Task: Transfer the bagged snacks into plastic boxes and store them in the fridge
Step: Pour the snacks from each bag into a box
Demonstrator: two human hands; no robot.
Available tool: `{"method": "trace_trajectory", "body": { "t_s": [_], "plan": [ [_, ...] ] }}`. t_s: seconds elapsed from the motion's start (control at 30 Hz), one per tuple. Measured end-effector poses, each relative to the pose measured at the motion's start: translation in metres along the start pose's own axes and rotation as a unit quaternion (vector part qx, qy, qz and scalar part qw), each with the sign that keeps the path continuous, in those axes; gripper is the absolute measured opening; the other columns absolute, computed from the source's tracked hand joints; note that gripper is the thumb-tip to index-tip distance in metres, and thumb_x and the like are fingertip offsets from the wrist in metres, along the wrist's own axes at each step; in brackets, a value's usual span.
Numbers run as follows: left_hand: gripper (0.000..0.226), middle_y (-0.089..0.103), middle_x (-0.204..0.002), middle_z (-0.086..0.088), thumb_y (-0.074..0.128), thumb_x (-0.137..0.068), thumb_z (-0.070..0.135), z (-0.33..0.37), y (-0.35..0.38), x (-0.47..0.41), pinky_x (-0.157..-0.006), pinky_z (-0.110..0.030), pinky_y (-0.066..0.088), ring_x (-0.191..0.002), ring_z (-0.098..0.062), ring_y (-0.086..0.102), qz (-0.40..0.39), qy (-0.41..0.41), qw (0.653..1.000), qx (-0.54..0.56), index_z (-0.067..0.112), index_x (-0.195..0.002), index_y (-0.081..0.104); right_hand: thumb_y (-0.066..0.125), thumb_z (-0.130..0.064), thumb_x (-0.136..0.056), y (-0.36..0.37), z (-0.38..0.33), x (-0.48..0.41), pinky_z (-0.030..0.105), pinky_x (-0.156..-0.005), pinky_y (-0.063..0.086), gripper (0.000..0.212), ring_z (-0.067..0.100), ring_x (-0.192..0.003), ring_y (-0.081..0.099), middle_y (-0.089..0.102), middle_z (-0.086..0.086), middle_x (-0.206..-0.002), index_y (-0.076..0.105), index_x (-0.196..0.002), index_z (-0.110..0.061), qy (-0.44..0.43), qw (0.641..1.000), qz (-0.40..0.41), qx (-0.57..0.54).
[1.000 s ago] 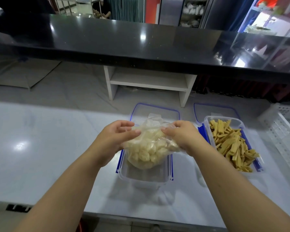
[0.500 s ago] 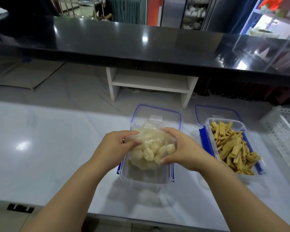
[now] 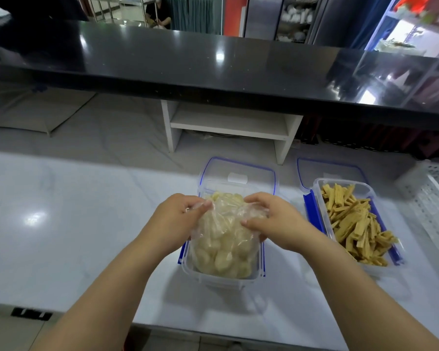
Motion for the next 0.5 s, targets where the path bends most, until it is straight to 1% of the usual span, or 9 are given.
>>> {"method": "trace_trajectory", "body": {
  "t_s": [0.03, 0.07, 0.1, 0.13, 0.17, 0.23, 0.33, 0.43, 0.5],
  "plan": [
    [0.042, 0.043, -0.066, -0.012, 0.053, -0.092, 0.039, 0.000, -0.001, -0.001, -0.069, -0.042, 0.051, -0.060, -0.016, 0.048, 0.003, 0.008, 1.000, -0.016, 0.018, -0.055, 0.050, 0.065, -0.025, -0.087, -0.003, -0.001, 0.000, 0.036, -0.074, 0.060, 0.040, 0.020, -0.076, 0.070, 0.055, -0.005, -0.120, 0.053, -0.124, -0.025, -0.001, 1.000, 0.004, -0.006],
    [0.034, 0.041, -0.071, 0.000, 0.054, -0.091, 0.040, 0.001, -0.003, -0.001, -0.079, -0.042, 0.047, -0.069, -0.012, 0.047, 0.013, 0.008, 0.999, -0.028, 0.007, -0.085, 0.058, 0.062, -0.023, -0.089, -0.006, -0.003, 0.000, 0.037, -0.077, 0.059, 0.037, 0.019, -0.075, 0.070, 0.056, -0.005, -0.120, 0.053, -0.124, -0.023, -0.003, 1.000, 0.001, -0.010],
    [0.027, 0.041, -0.081, 0.008, 0.055, -0.090, 0.042, 0.002, -0.007, -0.002, -0.086, -0.034, 0.044, -0.082, -0.010, 0.047, 0.032, 0.004, 0.999, -0.028, 0.028, -0.079, 0.074, 0.059, -0.023, -0.091, -0.009, -0.004, 0.000, 0.038, -0.079, 0.059, 0.031, 0.018, -0.074, 0.071, 0.059, -0.004, -0.117, 0.054, -0.122, -0.021, -0.006, 1.000, -0.004, -0.011],
    [0.021, 0.041, -0.089, 0.011, 0.055, -0.089, 0.042, 0.005, -0.010, -0.002, -0.088, -0.025, 0.040, -0.092, -0.009, 0.046, 0.047, 0.004, 0.998, -0.030, 0.032, -0.090, 0.074, 0.057, -0.024, -0.093, -0.011, -0.006, 0.001, 0.040, -0.081, 0.058, 0.025, 0.017, -0.073, 0.071, 0.063, -0.001, -0.111, 0.058, -0.117, -0.018, -0.007, 1.000, -0.008, -0.008],
    [0.019, 0.043, -0.092, 0.012, 0.055, -0.089, 0.042, 0.009, -0.013, -0.002, -0.084, -0.019, 0.039, -0.092, -0.007, 0.048, 0.059, 0.012, 0.998, -0.035, 0.034, -0.095, 0.072, 0.054, -0.028, -0.094, -0.013, -0.009, 0.002, 0.042, -0.080, 0.058, 0.023, 0.017, -0.071, 0.071, 0.066, 0.003, -0.102, 0.063, -0.111, -0.015, -0.010, 1.000, -0.004, 0.002],
    [0.016, 0.056, -0.081, 0.013, 0.057, -0.090, 0.035, 0.016, -0.016, -0.003, -0.066, -0.014, 0.040, -0.071, -0.001, 0.054, 0.064, 0.041, 0.997, -0.004, 0.032, -0.090, 0.073, 0.049, -0.036, -0.095, -0.018, -0.019, 0.004, 0.040, -0.072, 0.059, 0.033, 0.017, -0.066, 0.070, 0.068, 0.010, -0.089, 0.068, -0.098, -0.009, -0.020, 0.999, 0.029, 0.021],
    [0.015, 0.061, -0.056, 0.007, 0.062, -0.088, 0.020, 0.024, -0.016, -0.006, -0.046, -0.019, 0.047, -0.046, -0.006, 0.052, 0.060, 0.059, 0.989, 0.125, 0.015, -0.079, 0.074, 0.053, -0.045, -0.092, -0.025, -0.041, 0.011, 0.019, -0.055, 0.049, 0.035, 0.014, -0.061, 0.064, 0.069, 0.001, -0.083, 0.074, -0.089, -0.017, -0.055, 0.992, 0.094, 0.057],
    [0.011, 0.065, -0.066, 0.000, 0.062, -0.088, 0.010, 0.027, -0.014, -0.008, -0.052, -0.024, 0.056, -0.053, -0.010, 0.060, 0.054, 0.069, 0.984, 0.156, 0.010, -0.085, 0.073, 0.060, -0.041, -0.088, -0.027, -0.048, 0.009, 0.020, -0.053, 0.046, 0.030, 0.017, -0.056, 0.055, 0.067, 0.014, -0.077, 0.074, -0.087, -0.014, -0.077, 0.990, 0.114, 0.013],
    [0.014, 0.068, -0.076, -0.002, 0.065, -0.085, 0.007, 0.021, -0.012, -0.009, -0.061, -0.028, 0.059, -0.060, -0.010, 0.064, 0.038, 0.057, 0.984, 0.164, 0.015, -0.095, 0.071, 0.064, -0.030, -0.088, -0.023, -0.043, 0.005, 0.016, -0.051, 0.052, 0.018, 0.009, -0.050, 0.055, 0.062, 0.009, -0.070, 0.072, -0.087, -0.015, -0.061, 0.992, 0.086, -0.068]
  ]
}}
Point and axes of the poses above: each hand's wrist, its own x-axis away from the middle knuckle, its own y-axis out of the palm, z = x × y, the point moved 5 cm from there along -x, towards the middle knuckle
